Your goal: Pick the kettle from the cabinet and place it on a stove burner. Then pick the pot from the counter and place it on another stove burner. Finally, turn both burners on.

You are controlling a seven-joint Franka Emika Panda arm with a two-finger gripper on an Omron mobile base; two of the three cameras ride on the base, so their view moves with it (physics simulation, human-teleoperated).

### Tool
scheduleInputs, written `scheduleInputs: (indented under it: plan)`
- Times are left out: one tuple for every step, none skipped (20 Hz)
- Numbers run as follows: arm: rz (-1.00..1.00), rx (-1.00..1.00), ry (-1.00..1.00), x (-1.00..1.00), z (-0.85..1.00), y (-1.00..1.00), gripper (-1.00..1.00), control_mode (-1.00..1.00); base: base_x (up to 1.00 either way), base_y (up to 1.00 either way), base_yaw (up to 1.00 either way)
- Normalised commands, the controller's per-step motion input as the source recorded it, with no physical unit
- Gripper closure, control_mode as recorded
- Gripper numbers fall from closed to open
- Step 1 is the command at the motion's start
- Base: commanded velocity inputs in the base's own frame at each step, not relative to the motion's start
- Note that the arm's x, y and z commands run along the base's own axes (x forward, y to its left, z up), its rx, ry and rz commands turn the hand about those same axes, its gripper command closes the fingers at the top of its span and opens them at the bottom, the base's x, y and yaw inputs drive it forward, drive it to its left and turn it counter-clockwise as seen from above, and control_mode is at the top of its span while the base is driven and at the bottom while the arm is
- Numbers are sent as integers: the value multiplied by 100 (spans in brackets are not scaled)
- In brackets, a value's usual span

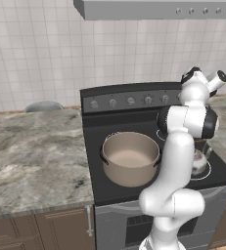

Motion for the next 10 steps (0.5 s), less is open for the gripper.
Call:
scheduleInputs:
  plan:
    - [0,0,0,26,0,0,-100,-100,0,0,0]
    - [0,0,0,20,0,-3,-100,-100,0,0,0]
    - [0,0,0,22,0,0,-100,-100,0,0,0]
    - [0,0,0,22,0,0,-100,-100,0,0,0]
    - [0,0,0,22,-1,0,-100,-100,0,0,0]
    - [0,0,0,16,0,-3,-100,-100,0,0,0]
    - [0,0,0,19,0,-8,-100,-100,0,0,0]
    - [0,0,0,22,0,-5,-100,-100,0,0,0]
    - [0,0,0,19,0,-5,-100,-100,0,0,0]
    - [0,0,0,18,0,-5,-100,-100,0,0,0]
